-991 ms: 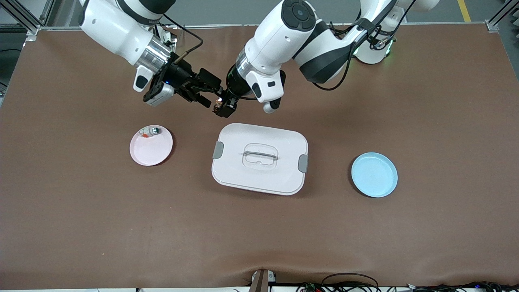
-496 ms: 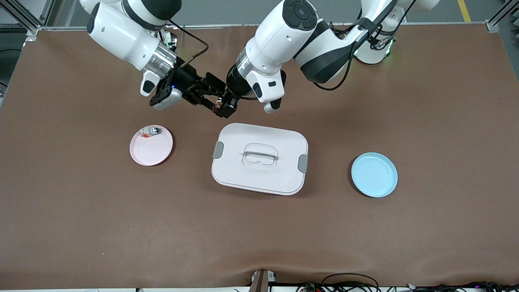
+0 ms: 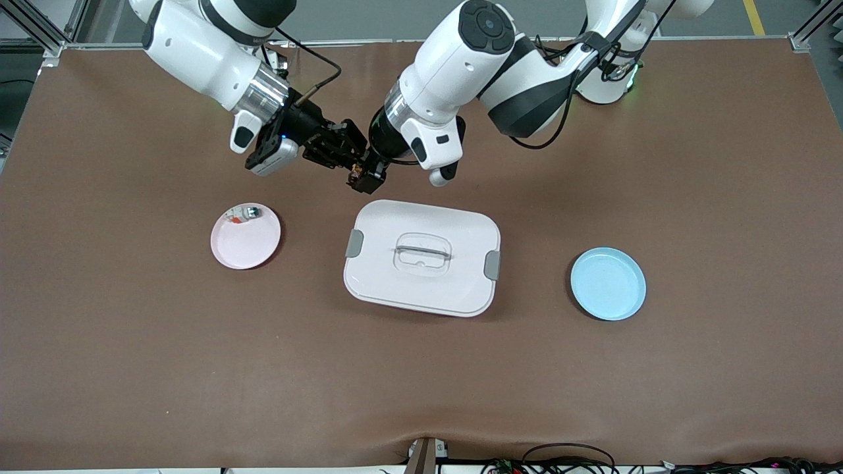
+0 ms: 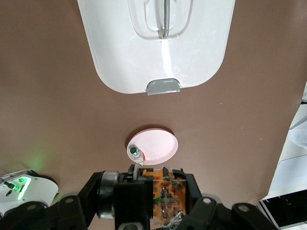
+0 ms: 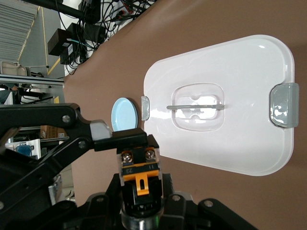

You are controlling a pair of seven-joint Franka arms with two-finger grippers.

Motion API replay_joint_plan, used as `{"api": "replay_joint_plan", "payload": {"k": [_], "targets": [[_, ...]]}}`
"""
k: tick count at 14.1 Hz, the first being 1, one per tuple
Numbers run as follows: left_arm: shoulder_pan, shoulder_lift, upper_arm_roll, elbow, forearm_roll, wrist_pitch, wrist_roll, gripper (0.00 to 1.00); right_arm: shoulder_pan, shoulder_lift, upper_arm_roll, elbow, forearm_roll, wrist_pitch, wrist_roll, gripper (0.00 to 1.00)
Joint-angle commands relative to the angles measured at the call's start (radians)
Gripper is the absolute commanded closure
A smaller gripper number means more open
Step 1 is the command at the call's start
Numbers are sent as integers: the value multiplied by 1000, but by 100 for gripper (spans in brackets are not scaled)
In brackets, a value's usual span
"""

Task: Transfer orange switch to right arm and place
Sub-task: 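Close the right gripper on the switch and open the left gripper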

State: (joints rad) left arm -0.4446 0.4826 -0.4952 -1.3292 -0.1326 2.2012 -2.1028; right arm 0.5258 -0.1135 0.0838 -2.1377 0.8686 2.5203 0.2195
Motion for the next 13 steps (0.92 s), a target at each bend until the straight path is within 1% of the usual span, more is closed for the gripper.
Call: {"api": "replay_joint_plan", "payload": {"k": [1, 4, 5, 6, 7, 10, 13], "targets": [[-3, -1, 12, 24, 21, -9, -17, 100, 14, 2, -9, -2, 20, 6, 27, 100], [-5, -1, 12, 24, 21, -9, -19, 100, 14, 11, -9, 2, 20, 12, 27, 100], [-3, -2, 14, 24, 21, -9, -19, 94, 14, 11, -9, 5, 20, 12, 27, 100], [0, -4, 14, 24, 21, -9, -17, 67, 14, 14, -9, 5, 20, 11, 27, 100], [1, -7, 21, 24, 22, -14, -14, 1, 17, 18, -9, 8, 18, 9, 27, 100], [3, -16, 35, 25, 25, -32, 7, 0, 20, 34, -9, 27, 18, 5, 17, 100], [6, -35, 70, 25, 25, -34, 35, 0, 19, 43, -10, 48, 1, -5, 3, 100]]}}
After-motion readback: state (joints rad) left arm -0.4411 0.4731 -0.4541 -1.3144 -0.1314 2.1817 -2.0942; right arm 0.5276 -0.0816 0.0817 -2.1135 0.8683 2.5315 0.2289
